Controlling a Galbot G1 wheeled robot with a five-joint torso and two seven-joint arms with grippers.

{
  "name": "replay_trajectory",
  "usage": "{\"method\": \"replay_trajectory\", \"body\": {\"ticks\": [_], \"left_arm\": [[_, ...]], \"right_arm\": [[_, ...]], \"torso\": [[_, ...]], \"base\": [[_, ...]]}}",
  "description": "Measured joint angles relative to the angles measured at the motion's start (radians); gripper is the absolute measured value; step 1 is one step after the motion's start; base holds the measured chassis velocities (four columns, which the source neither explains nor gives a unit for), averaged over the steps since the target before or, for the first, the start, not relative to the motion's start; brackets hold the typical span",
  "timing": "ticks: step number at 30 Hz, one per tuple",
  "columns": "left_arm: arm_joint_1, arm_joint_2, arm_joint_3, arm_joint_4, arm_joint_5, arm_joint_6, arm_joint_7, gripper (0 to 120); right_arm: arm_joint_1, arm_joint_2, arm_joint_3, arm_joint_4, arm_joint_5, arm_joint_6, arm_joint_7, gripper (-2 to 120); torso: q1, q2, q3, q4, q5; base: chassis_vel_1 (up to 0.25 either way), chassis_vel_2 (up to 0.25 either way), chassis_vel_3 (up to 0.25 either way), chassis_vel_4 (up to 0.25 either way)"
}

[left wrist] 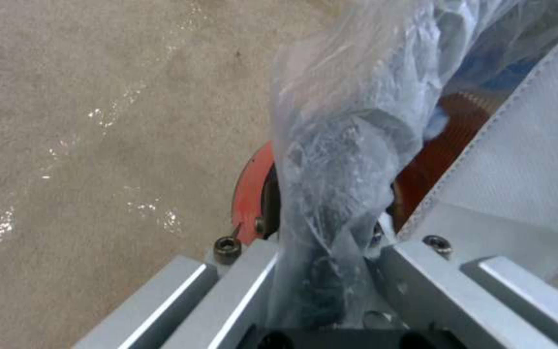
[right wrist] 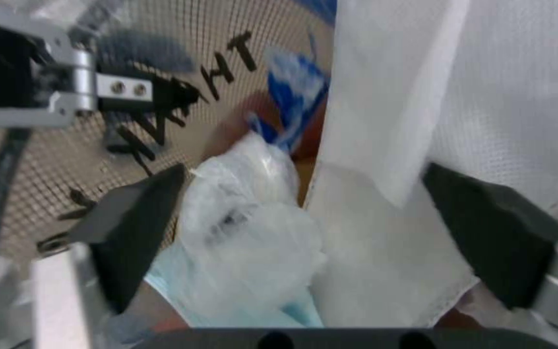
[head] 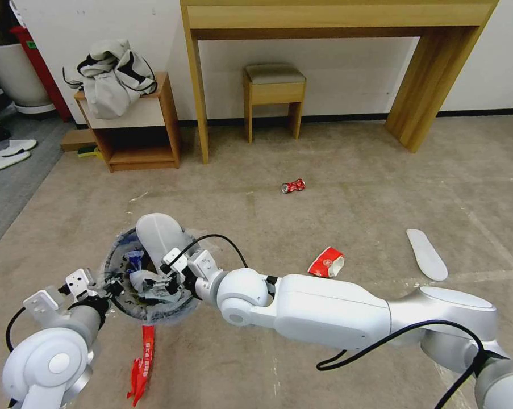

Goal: Pick up the trash bin and place the garbage on the floor into it.

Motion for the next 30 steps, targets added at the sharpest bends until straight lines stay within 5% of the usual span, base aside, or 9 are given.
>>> {"method": "replay_trajectory", "body": {"ticks": [30], "left_arm": [[-0.012,0.002,0.009,0.023,0.0,0.001,-0.004,0]], "right_arm": [[-0.005,-0.056,0.074,0.153,0.053,-0.02,0.037,100]], "torso": [[0.0,0.0,0.0,0.0,0.0]], "base": [[0.0,0.0,0.0,0.0]]}}
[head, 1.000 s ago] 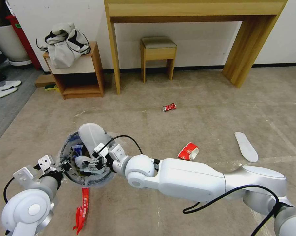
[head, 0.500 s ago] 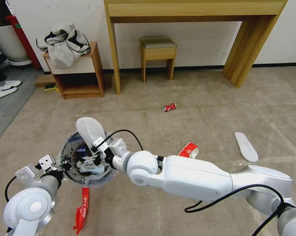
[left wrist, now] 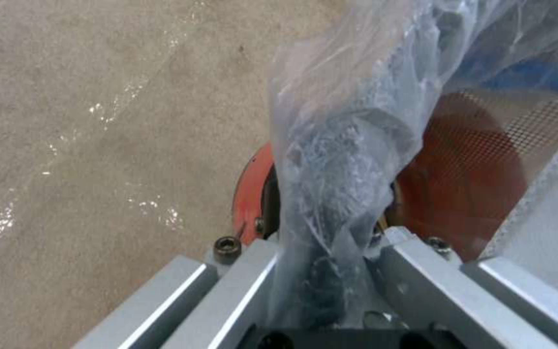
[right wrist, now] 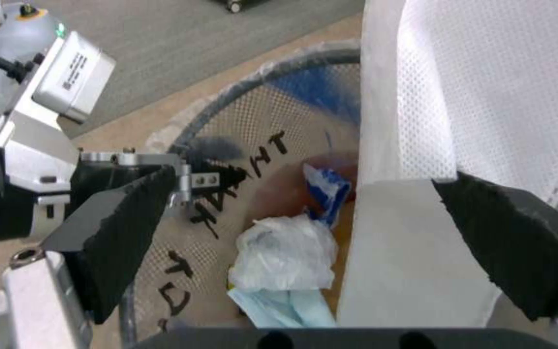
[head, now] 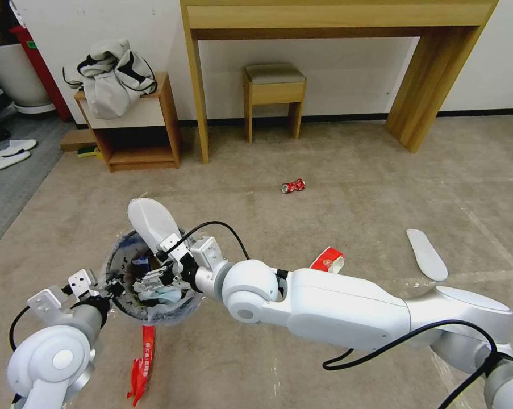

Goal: Pick up the trash bin and place the garbage on the floor into it.

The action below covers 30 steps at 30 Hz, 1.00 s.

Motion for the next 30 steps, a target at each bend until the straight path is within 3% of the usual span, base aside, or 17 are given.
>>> {"method": "replay_trajectory", "body": {"ticks": [30], "left_arm": [[-0.003,0.002,-0.001,-0.001,-0.002,0.002,-0.006,0]], "right_arm": [[-0.06,-0.022,0.001,0.038,0.029,-0.013,0.05,100]], "torso": [[0.0,0.0,0.0,0.0,0.0]], "base": [[0.0,0.0,0.0,0.0]]}}
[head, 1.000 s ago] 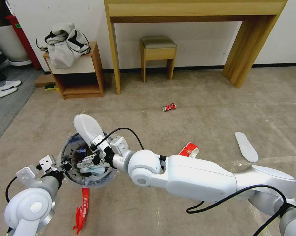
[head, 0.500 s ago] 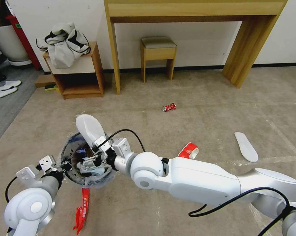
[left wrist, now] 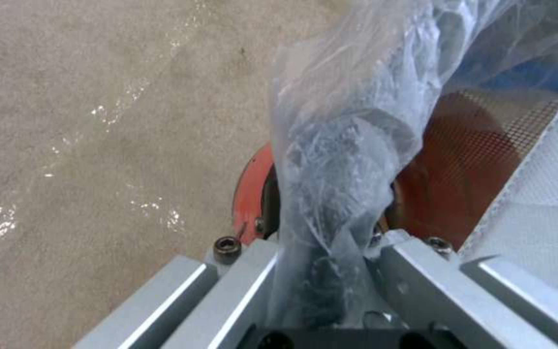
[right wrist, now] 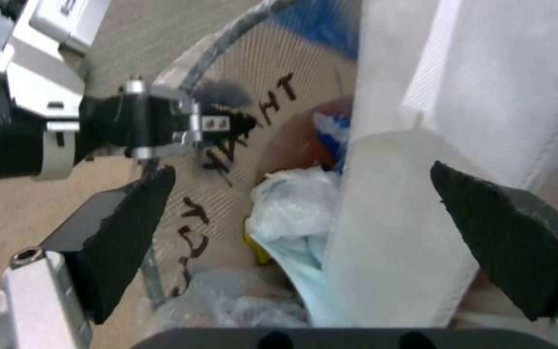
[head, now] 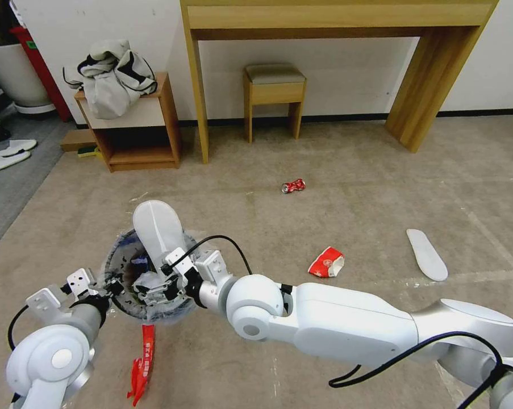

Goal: Pick up the trash bin and place the garbage on the floor into it.

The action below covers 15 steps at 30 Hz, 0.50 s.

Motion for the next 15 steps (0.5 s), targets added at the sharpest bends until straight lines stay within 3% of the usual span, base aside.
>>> {"method": "replay_trajectory", "body": {"ticks": [7,15], "left_arm": [[-0.007,0.002,0.002,0.008,-0.001,0.0,-0.001,0],[-0.008,0.009,-0.001,0.011,-0.005,0.001,-0.001,0]], "right_arm": [[0.0,-0.021,0.018,0.024,0.003,-0.001,0.004,100],[0.005,-0.098,0.109,0.104,0.029,-0.004,0.006,100]], "torso": [[0.0,0.0,0.0,0.0001,0.0001],[0.0,0.0,0.0,0.0002,0.0003]], "base": [[0.0,0.0,0.0,0.0],[0.0,0.0,0.0,0.0]]}}
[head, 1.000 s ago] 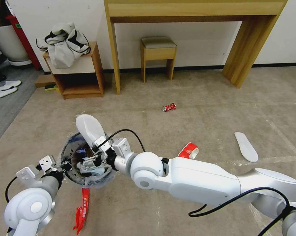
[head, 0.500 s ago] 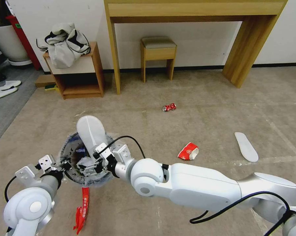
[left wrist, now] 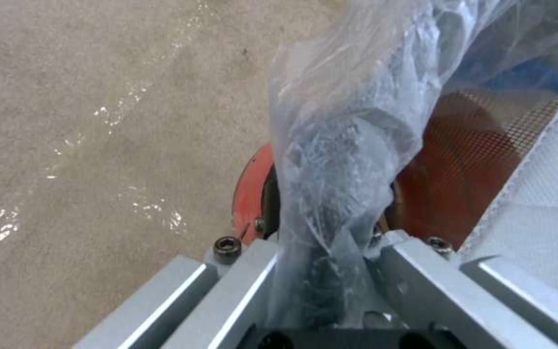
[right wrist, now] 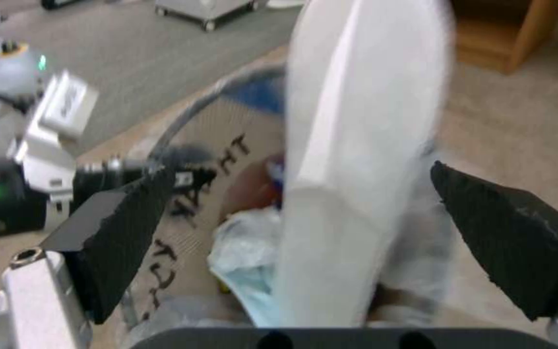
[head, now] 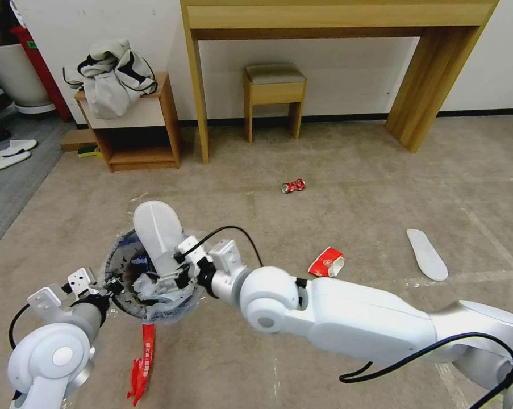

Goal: Pick up the trash bin and place the garbage on the floor into it.

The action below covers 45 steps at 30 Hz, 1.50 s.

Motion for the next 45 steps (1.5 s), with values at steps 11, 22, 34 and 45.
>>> {"method": "replay_trajectory", "body": {"ticks": [11,22,34,45], "left_arm": [[0.005,0.005,-0.007,0.003,0.0,0.0,0.0,0],[0.037,0.013,-0.025,-0.026,0.015,-0.001,0.002,0],[0.08,0.001,-0.055,-0.088,0.045,-0.008,0.009,0],[0.115,-0.016,-0.079,-0.133,0.083,-0.02,0.029,0]], "right_arm": [[-0.004,-0.119,0.101,0.103,-0.007,0.025,0.0,100],[-0.213,-0.234,0.491,0.163,-0.122,0.156,-0.058,100],[-0.401,-0.287,0.92,0.179,-0.217,0.284,-0.149,100],[-0.799,-0.19,1.389,0.219,-0.507,0.356,-0.231,100]], "torso": [[0.0,0.0,0.0,-0.0003,-0.0001],[0.0,0.0,0.0,-0.0003,0.0002],[0.0,0.0,0.0,0.0,-0.0001],[0.0,0.0,0.0,-0.0004,0.0]], "base": [[0.0,0.0,0.0,0.0],[0.0,0.0,0.0,0.0],[0.0,0.0,0.0,0.0],[0.0,0.0,0.0,0.0]]}}
